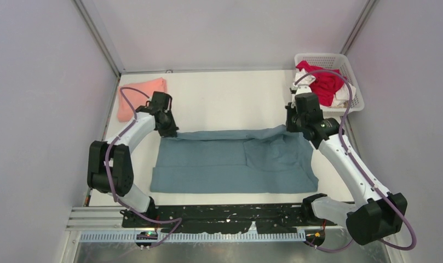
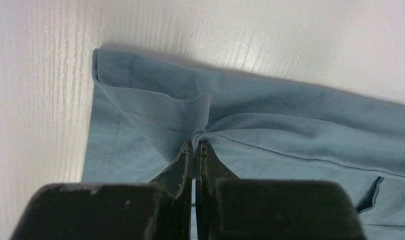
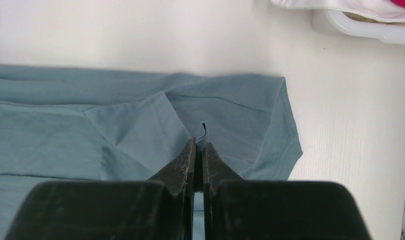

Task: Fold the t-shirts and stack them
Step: Fold the other side of the tshirt into a rectangle

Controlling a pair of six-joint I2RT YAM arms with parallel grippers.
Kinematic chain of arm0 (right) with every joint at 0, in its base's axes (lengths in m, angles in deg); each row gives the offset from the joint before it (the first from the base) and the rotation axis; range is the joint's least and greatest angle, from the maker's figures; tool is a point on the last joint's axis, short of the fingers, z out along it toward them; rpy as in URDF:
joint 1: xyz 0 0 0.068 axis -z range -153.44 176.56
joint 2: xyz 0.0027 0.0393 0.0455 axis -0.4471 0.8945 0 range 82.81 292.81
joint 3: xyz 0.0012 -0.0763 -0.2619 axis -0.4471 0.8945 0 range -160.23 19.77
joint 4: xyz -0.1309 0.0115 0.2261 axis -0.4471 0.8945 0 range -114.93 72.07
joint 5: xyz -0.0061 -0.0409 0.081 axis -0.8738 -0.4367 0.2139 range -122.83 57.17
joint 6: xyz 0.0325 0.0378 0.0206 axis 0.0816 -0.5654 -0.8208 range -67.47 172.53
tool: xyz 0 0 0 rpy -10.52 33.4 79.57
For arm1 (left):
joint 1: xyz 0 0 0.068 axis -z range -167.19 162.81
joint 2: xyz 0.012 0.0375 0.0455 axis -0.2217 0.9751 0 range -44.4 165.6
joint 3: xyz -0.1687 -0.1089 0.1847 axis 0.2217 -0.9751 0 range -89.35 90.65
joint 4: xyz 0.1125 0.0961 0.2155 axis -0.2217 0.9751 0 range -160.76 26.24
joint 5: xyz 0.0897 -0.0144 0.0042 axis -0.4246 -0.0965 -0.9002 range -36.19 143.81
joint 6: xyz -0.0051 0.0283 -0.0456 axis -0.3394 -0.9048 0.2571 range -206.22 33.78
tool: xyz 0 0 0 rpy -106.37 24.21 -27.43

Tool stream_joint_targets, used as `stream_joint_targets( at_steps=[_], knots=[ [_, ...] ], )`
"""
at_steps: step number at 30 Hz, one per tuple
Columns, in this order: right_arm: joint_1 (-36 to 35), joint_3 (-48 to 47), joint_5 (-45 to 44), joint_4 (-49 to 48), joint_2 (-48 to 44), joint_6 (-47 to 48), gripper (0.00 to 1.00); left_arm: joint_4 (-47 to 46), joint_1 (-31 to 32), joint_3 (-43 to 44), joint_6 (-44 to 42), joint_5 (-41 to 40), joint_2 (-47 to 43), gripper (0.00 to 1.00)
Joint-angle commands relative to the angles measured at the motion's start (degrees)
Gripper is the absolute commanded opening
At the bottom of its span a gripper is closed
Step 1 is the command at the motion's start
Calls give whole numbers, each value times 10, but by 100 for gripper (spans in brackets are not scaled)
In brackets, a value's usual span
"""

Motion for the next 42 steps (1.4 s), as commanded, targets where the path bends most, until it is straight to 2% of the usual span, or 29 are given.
stream_joint_targets(
  at_steps=[1, 9, 15, 16, 17, 18, 19, 20, 21, 22, 23, 24, 25, 26, 27, 30, 32, 35, 38, 42],
  knots=[
    [-4, 10, 4, 13, -40, 7, 5, -21, 3, -20, 10, -26, -41, 0],
    [-11, 54, 33, 36, -61, -14, 5, -31, 11, -65, 12, -34, -64, 0],
    [-39, 87, 40, 127, -55, -85, 9, -36, 18, -106, 29, -45, -77, 4],
    [-44, 93, 53, 137, -51, -95, 10, -35, 18, -116, 33, -46, -82, 8],
    [-52, 107, 61, 160, -48, -113, 15, -32, 18, -126, 38, -46, -88, 21],
    [-56, 115, 70, 173, -46, -140, 18, -25, 18, -134, 44, -48, -95, 25],
    [-63, 131, 76, 194, -45, -149, 25, -13, 18, -140, 48, -48, -105, 30],
    [-66, 138, 103, 207, -47, -167, 37, 5, 18, -147, 53, -51, -119, 40],
    [-75, 154, 128, 229, -58, -173, 40, 28, 18, -151, 58, -55, -136, 51],
    [-86, 162, 140, 238, -69, -177, 48, 53, 18, -155, 62, -65, -158, 64],
    [-89, 171, 160, 255, -96, -177, 53, 78, 18, -156, 65, -78, -191, 71],
    [-91, 172, 166, 260, -111, -174, 69, 106, 18, -153, 69, -98, -215, 80],
    [-92, 168, 171, 259, -142, -170, 77, 126, 18, -146, 69, -112, -236, 94],
    [-91, 163, 170, 255, -154, -160, 94, 135, 18, -136, 67, -118, -256, 99],
    [-91, 152, 165, 238, -170, -155, 100, 130, 18, -130, 63, -113, -270, 99],
    [-90, 135, 144, 159, -167, -140, 96, 27, 18, -117, 47, -18, -276, 100],
    [-86, 129, 118, 103, -141, -144, 95, -39, 18, -104, 45, 66, -245, 100],
    [-64, 125, 105, 27, -68, -145, 95, -82, 19, -66, 42, 142, -160, 100],
    [-39, 131, 132, -77, 5, -134, 95, -92, 23, -24, 37, 168, -75, 100],
    [-29, 128, 150, -146, 76, -129, 95, -94, 42, 8, 33, 175, -4, 100]
  ],
)
